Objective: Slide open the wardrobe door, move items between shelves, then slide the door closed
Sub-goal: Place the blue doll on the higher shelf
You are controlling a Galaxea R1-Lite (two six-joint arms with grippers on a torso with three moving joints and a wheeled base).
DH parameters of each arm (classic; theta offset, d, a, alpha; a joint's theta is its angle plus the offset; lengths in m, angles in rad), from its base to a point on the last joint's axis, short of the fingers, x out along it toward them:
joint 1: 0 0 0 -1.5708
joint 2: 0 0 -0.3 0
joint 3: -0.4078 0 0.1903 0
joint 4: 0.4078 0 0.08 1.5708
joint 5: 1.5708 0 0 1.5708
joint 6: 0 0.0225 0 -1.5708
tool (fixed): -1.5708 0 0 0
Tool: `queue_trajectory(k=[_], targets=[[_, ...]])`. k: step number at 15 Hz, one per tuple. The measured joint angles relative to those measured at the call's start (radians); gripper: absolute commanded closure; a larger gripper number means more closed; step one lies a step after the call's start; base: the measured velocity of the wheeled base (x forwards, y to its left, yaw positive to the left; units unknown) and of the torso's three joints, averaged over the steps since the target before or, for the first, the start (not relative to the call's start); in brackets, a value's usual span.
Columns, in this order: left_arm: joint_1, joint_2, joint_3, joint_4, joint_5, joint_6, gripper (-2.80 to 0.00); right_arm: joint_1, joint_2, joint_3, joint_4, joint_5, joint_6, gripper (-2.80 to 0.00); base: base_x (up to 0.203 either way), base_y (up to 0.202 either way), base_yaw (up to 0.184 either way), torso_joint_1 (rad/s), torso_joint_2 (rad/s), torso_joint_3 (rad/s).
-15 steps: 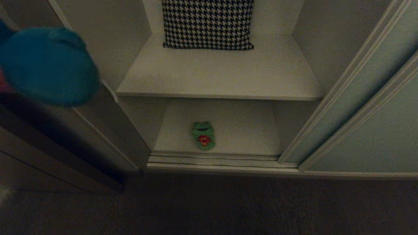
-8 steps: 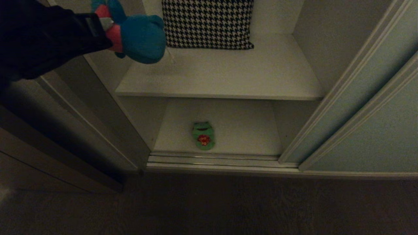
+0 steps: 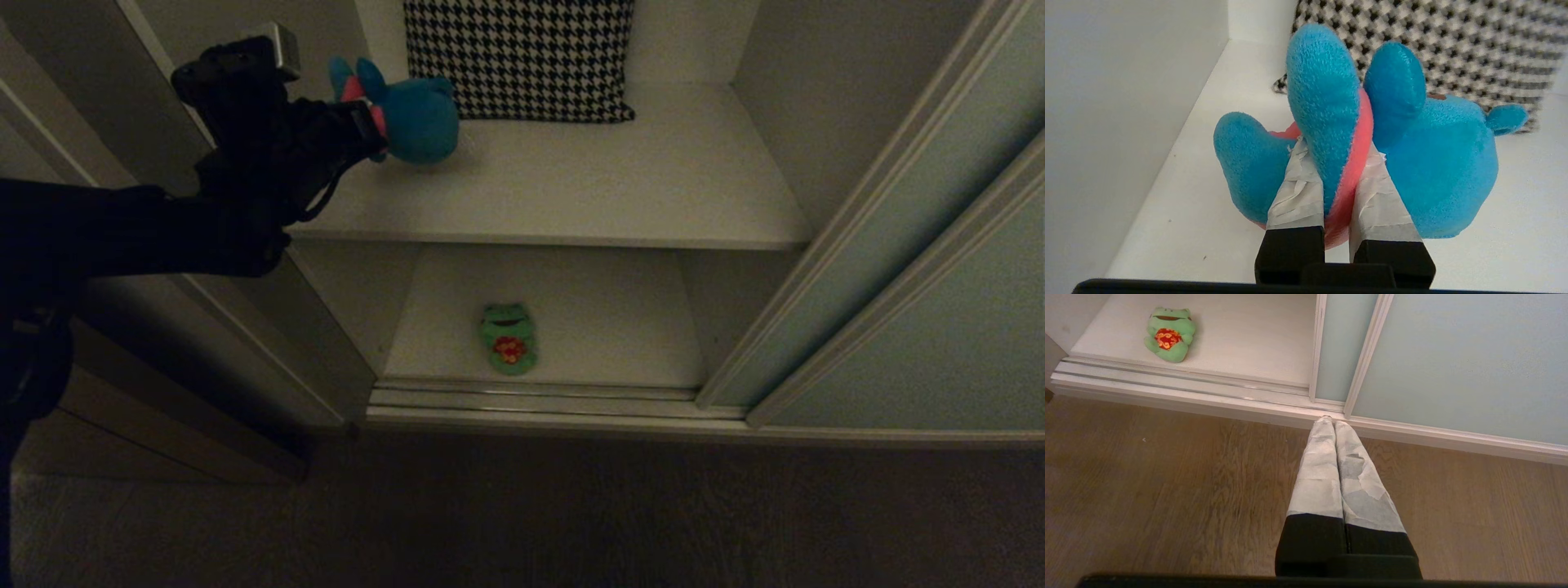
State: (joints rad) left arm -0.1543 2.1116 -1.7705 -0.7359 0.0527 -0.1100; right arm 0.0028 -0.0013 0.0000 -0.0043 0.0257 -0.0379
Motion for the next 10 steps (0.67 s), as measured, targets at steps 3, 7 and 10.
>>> queue_trajectory(k=[3,7,10], targets=[[-0.001,0.099,-0.106,-0.031,0.036,-0.003,0.00,0.000,0.000,0.000,0.000,0.000,0.000,0.00,0.000,0.000,0.000,0.000,0.00,0.000],[-0.002,0.175,-0.159,-0.047,0.059,-0.001,0.00,0.000,0.000,0.000,0.000,0.000,0.000,0.00,0.000,0.000,0.000,0.000,0.00,0.000],[-0.002,0.195,-0.162,-0.069,0.084,0.003,-2.80,0.000,0.000,0.000,0.000,0.000,0.000,0.00,0.000,0.000,0.000,0.000,0.00,0.000]])
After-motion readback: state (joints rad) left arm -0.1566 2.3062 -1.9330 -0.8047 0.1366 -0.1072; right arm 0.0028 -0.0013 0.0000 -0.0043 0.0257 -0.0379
